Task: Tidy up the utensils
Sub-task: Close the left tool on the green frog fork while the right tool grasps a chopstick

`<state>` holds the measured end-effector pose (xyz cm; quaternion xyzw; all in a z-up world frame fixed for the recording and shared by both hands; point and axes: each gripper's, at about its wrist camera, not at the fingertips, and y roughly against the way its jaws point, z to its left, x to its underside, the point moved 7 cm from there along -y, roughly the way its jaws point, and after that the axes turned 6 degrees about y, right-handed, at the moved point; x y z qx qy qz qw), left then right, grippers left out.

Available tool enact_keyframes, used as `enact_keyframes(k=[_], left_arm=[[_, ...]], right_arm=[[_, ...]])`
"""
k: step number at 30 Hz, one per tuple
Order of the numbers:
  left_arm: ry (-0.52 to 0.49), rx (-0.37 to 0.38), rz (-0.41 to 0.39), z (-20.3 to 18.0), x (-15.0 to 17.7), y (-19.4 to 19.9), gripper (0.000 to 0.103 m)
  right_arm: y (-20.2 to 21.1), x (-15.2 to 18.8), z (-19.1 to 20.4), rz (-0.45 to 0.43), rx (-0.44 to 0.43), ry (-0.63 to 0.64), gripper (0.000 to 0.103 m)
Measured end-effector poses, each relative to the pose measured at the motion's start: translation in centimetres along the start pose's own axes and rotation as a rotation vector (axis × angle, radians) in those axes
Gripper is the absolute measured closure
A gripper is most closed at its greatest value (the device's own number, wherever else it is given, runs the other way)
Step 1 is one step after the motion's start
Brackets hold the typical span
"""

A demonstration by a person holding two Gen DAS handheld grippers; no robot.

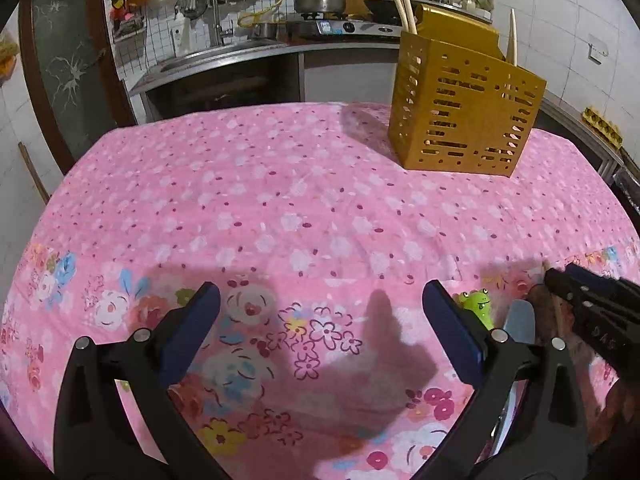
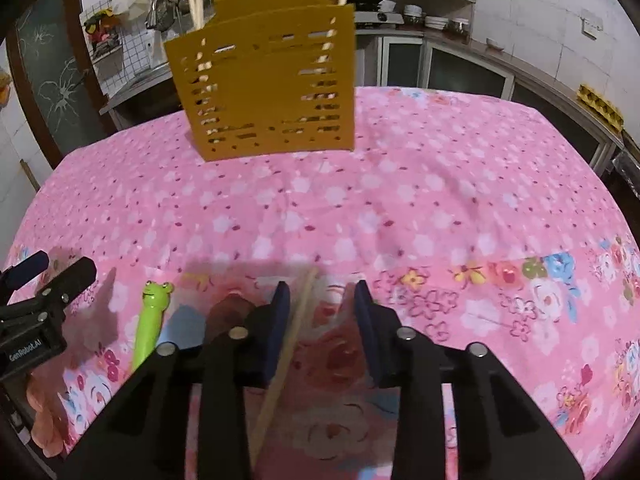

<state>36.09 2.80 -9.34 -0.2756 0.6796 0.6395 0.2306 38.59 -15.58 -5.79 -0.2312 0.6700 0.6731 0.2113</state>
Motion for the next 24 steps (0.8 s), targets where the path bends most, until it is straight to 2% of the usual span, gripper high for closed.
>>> enact_keyframes(k=[3, 5, 6, 10, 16, 22, 24], left_arm=[[0.004, 0.022, 0.011, -0.1, 0.0, 0.1, 0.005], [0.006, 0.025, 0.007, -0.3, 0.0, 0.3, 0.005], [0.006, 0.026, 0.007, -0.4, 0.0, 0.3, 0.005], [0.000, 0.047, 0.035, -1.4, 0.2, 0.3, 0.005], [-0.013, 0.084, 0.083, -3.7, 1.3, -0.1, 0.006], [-0.023, 0.104, 0.135, -5.4, 2.0, -1.1, 0.022], [-0.021, 0.113, 0.151, -6.0, 2.2, -1.3, 0.031]], right_arm=[[-0.3, 0.1, 0.5, 0.008, 0.022, 0.012, 0.079], [-0.3, 0.0, 0.6, 0.011, 0.013, 0.013, 0.092], [-0.2, 0.0, 0.6, 0.011, 0.004, 0.016, 0.093], [-0.2, -0.2, 0.1, 0.012, -0.029, 0.031, 0.097], [-0.3, -0.6, -2.4, 0.024, -0.031, 0.049, 0.097], [-0.2, -0.3, -4.0, 0.023, -0.041, 0.037, 0.097], [-0.1, -0.2, -4.1, 0.023, -0.044, 0.043, 0.097]])
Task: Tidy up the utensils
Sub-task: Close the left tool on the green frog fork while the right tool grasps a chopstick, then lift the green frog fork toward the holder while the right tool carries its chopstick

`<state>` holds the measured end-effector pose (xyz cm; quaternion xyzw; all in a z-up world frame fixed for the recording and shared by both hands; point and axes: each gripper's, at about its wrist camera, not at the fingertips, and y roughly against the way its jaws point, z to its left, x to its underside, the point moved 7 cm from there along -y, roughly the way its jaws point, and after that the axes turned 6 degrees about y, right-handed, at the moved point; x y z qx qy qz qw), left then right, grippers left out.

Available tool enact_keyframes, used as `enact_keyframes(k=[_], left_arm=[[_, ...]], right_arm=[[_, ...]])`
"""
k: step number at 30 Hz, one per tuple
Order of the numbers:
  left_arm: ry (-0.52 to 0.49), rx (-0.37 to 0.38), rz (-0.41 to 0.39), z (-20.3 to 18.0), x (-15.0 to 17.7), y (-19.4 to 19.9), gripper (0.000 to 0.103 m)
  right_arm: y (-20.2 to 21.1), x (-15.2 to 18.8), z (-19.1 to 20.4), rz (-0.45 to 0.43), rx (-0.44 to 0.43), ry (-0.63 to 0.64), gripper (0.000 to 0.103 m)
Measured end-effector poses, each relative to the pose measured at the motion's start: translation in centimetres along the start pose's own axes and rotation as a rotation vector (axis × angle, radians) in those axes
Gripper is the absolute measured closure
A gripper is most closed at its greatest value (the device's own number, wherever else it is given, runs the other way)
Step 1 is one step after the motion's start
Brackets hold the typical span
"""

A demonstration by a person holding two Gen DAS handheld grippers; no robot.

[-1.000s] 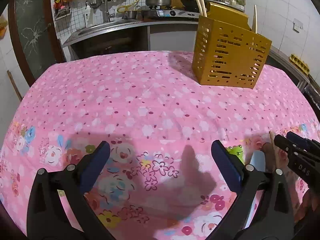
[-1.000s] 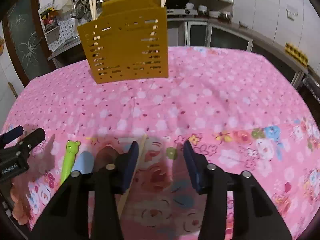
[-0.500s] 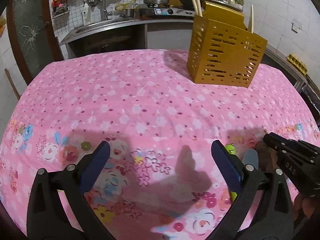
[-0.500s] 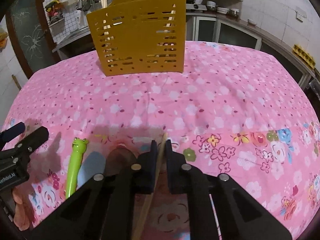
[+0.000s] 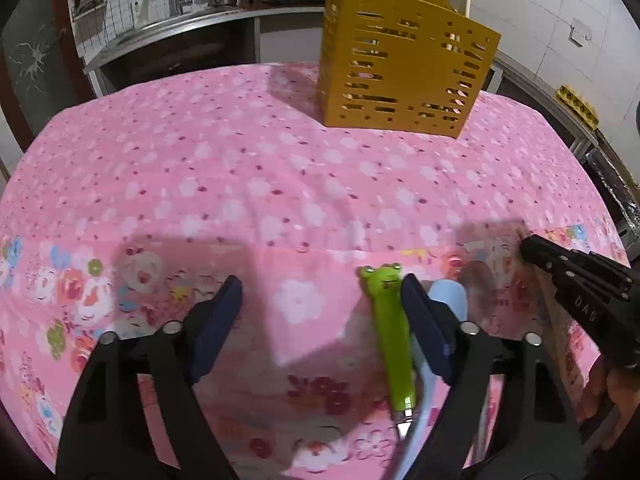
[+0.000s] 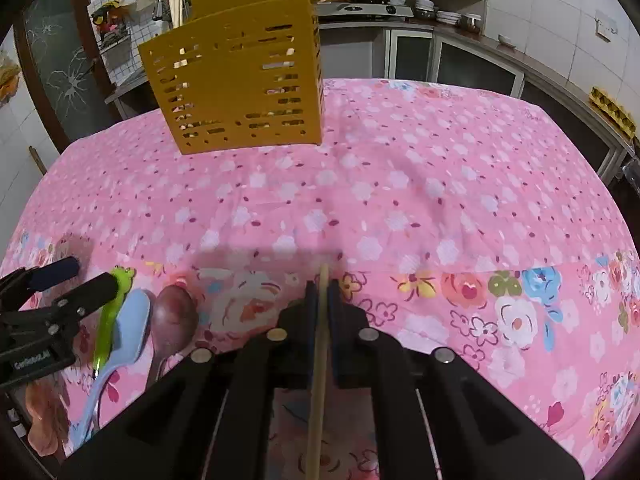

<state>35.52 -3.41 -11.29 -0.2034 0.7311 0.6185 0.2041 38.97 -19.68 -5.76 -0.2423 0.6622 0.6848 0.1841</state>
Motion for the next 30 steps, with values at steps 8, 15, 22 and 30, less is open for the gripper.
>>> enact_keyframes(k=[8, 15, 22, 30], left_arm=[[-0.030, -0.041, 0.024, -1.5, 0.3, -0.6, 0.048], [-0.038, -0.044, 0.053, -2.5, -0.5, -1.0, 0.079], [-0.050, -0.062, 0.040, -2.8, -0.5, -0.9, 0.081], [0.002, -0.019, -0.060, -1.5, -2.0, 1.4, 0.081]], right_arm=[[0.3, 0.3, -0.8, 0.002, 0.005, 0.017, 0.097], [-0.1, 0.0, -1.0, 0.049, -0.012, 0.009, 0.097], [-0.6, -0.6, -1.2, 0.106, -0.016, -0.014, 0.097], [2.1, -1.5, -1.5, -0.054, -0.067, -0.058, 0.097]])
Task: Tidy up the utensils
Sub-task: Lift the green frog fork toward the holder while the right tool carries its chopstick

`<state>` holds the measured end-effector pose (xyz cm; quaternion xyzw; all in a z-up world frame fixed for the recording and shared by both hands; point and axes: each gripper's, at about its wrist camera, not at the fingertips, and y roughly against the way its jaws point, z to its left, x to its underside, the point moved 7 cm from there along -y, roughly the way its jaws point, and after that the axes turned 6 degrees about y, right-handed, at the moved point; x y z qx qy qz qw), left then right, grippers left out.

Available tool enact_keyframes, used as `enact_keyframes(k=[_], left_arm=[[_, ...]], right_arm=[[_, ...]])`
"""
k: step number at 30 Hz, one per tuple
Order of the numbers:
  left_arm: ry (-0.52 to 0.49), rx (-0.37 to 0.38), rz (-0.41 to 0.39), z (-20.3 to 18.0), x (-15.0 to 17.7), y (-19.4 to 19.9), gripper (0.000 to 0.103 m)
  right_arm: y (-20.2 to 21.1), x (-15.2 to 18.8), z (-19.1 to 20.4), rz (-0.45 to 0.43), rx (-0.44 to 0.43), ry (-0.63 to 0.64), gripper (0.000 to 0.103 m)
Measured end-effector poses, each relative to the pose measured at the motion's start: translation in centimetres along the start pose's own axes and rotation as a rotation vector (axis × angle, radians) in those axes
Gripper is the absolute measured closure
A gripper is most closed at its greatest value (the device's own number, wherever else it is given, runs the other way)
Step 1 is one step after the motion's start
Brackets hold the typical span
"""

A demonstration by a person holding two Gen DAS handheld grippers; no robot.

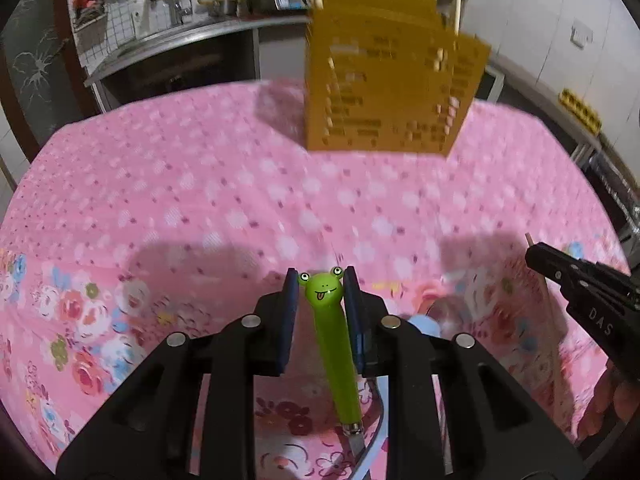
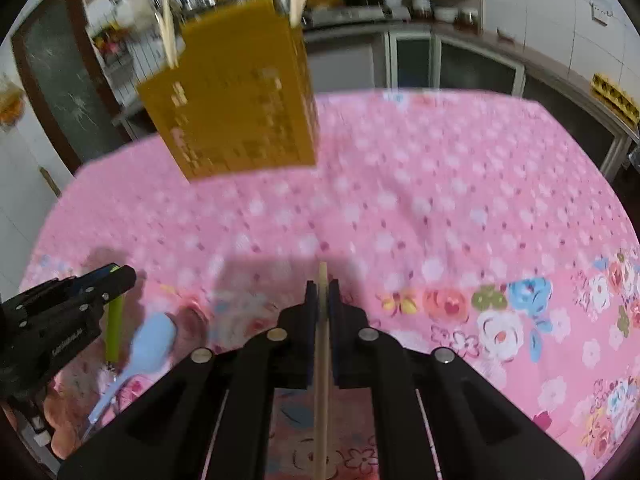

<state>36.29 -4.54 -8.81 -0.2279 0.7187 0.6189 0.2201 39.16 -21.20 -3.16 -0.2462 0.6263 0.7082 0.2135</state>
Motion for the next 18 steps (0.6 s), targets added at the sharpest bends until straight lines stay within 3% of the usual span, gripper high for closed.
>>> enact_keyframes(k=[11, 18], left_arm=[[0.026, 0.004, -0.306, 1.4, -4.6, 7.9, 0.081], [0.009, 0.007, -0.394, 1.1, -6.0, 10.4, 0.081]], right_arm=[[7.8, -3.8, 0.2, -0.367, -0.006, 0.013, 0.097], [10.6, -5.3, 0.6, -0.463, 0.001, 0.044, 0.097]])
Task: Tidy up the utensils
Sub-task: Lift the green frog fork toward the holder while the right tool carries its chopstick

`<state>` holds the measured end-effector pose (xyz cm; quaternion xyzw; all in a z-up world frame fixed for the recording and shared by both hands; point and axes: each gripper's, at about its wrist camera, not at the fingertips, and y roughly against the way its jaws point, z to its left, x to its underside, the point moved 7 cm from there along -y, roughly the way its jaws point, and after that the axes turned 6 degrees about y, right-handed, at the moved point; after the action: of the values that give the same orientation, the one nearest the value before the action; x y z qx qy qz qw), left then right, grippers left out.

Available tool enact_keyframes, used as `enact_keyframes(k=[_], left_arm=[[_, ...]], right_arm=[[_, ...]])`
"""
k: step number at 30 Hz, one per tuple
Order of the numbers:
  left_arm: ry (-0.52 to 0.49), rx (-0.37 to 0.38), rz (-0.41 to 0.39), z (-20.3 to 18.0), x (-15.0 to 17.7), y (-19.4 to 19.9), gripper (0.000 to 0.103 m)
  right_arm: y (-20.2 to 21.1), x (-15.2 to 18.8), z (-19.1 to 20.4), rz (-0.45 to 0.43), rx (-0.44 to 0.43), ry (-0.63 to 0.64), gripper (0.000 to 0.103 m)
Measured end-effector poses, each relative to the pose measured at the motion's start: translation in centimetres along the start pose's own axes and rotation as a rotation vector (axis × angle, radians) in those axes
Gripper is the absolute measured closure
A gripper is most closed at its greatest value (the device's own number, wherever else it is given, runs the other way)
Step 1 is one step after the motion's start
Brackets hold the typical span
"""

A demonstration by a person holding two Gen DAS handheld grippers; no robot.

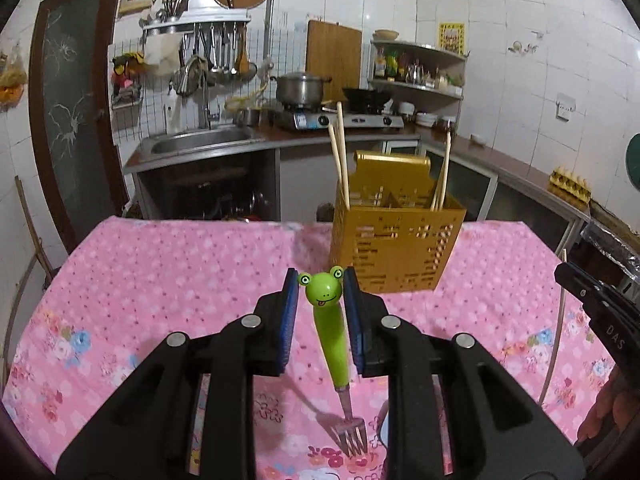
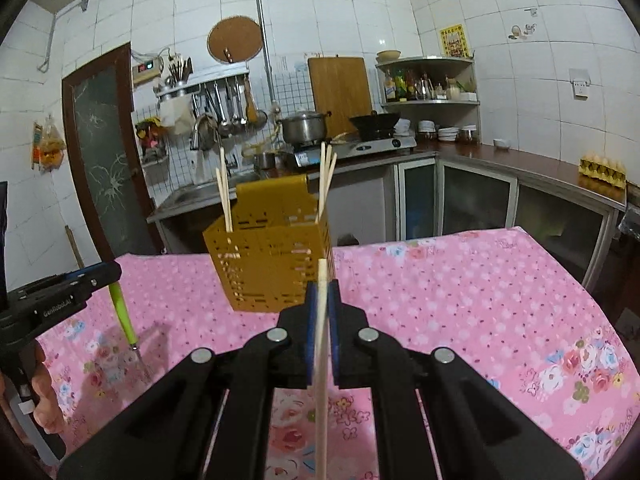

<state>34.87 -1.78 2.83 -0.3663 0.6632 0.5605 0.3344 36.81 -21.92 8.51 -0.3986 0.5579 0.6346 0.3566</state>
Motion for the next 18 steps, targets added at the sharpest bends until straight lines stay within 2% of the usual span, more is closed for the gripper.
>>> enact_keyframes(k=[11, 18], left_arm=[[-0.007, 0.015, -0.076, -0.7, -2.9, 1.4, 0.081], [-0.017, 0.038, -0.120, -1.6, -6.1, 2.3, 0.081]], right_arm=[[0.7, -3.0, -0.1, -0.055, -0.009, -0.004, 0.097], [1.0, -7.2, -0.6, -0.130, -0.010, -0.013, 0.097]])
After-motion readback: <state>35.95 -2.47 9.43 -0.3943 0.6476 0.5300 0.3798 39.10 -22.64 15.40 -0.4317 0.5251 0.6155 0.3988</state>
